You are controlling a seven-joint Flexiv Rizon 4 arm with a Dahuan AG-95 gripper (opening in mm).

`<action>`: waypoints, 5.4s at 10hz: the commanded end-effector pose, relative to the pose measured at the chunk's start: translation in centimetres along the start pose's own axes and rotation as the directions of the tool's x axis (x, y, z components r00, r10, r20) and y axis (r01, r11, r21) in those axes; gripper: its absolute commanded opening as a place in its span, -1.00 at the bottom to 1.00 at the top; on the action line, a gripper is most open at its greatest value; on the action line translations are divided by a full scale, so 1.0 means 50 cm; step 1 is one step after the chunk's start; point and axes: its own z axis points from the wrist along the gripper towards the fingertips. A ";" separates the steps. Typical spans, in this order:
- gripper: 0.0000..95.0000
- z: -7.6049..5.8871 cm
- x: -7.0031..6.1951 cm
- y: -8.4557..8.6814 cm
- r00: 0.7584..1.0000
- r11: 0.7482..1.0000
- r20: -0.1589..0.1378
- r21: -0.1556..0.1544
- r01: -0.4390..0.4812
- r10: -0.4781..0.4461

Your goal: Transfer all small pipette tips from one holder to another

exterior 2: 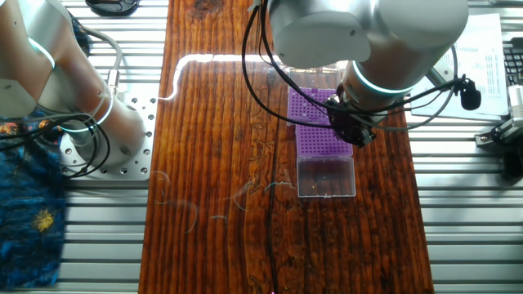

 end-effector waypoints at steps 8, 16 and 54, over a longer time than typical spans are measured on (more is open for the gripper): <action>-1.00 0.002 0.000 0.001 1.000 1.000 -0.004 -0.011 0.000 0.000; -1.00 0.001 -0.005 -0.001 1.000 1.000 0.003 -0.018 0.000 0.000; -0.60 0.029 -0.029 0.189 0.999 0.999 -0.050 0.034 0.020 -0.019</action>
